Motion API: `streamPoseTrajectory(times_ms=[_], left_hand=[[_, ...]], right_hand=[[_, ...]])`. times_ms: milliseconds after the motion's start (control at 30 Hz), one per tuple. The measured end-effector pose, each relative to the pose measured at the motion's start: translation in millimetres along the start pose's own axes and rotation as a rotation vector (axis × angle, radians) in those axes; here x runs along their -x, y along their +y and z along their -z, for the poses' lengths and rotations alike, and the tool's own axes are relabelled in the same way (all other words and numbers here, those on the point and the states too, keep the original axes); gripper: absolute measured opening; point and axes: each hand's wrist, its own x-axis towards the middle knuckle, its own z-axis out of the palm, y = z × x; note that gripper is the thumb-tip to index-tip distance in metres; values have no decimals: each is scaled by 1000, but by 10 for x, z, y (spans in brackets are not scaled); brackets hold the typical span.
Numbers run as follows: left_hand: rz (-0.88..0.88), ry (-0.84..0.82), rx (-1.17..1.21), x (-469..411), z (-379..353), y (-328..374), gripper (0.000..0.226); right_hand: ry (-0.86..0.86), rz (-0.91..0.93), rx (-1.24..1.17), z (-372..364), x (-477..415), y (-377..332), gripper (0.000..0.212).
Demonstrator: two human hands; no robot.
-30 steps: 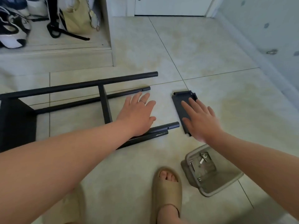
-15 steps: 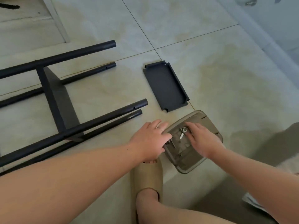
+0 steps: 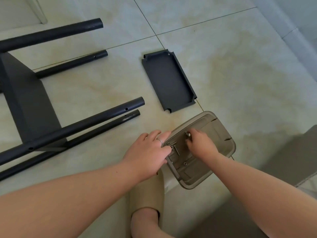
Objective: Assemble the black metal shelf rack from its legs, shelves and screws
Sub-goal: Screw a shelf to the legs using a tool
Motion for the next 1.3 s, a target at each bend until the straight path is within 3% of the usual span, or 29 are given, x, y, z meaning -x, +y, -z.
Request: streamPoseTrajectory(times_ms=[200,500,733,800,867,1067,1300], left_hand=[[2,16,-4,-2,-31,-24,22],[-7,34,-28,-8,-25,-9,22],[25,-22,-15,36,158,-64,35],[49,12,9,116,325,-159,37],[82,85,-1,237,522,-290,34],[298,352,47,803,1114,-824,20],[734,541,246,1700,1215,-1666,21]], right_hand=[[60,-51,8,-100,-127,3,14],[61,-49,37,-102,-153,14,16],[207,-10,-276,202,228,-176,10],[278,12,-384,386,404,-267,5],[327,37,-541,567,570,-420,13],[213,185,-874,918,941,-1320,18],[63,408,-931,835,1087,-2514,16]])
